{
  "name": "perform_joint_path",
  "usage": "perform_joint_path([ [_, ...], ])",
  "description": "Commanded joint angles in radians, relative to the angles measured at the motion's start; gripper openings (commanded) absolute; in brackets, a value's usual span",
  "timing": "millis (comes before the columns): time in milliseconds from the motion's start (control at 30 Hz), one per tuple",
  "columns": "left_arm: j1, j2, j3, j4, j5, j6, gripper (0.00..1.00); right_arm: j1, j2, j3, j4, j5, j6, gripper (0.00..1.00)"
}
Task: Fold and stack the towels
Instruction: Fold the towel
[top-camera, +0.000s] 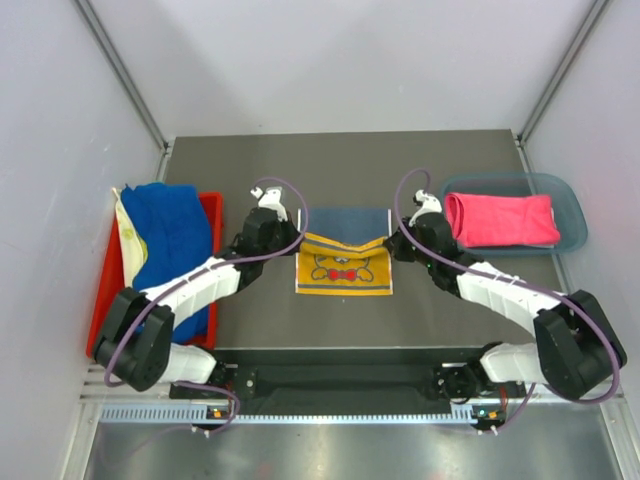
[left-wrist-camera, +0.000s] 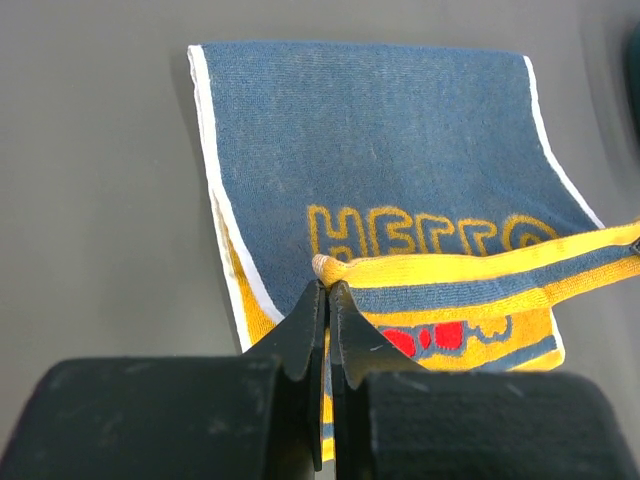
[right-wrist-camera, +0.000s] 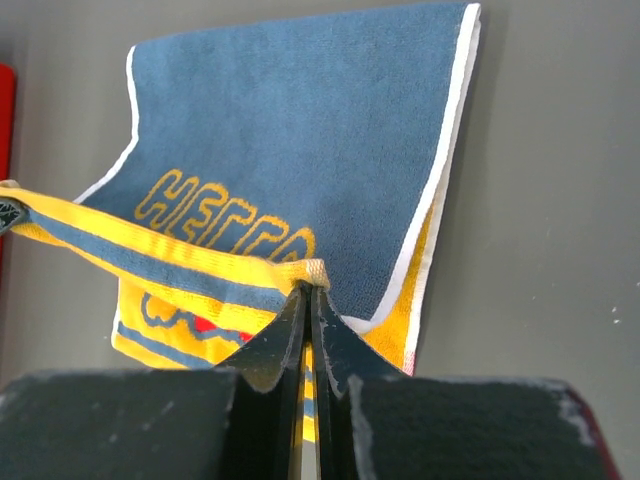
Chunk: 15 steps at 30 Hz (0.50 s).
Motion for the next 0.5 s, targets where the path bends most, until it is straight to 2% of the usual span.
perform_joint_path([
  [0, -0.016, -0.054, -0.017, 0.001, -0.039, -0.014, 0.0, 0.027, -0.045, -0.007, 0.013, 0.033, 0.017, 0.0],
  [467, -0.031, -0.1, -0.084, -0.036, -0.051, -0.04, 0.0, 0.072, -0.109, -0.082, 0.01, 0.067, 0.055, 0.0],
])
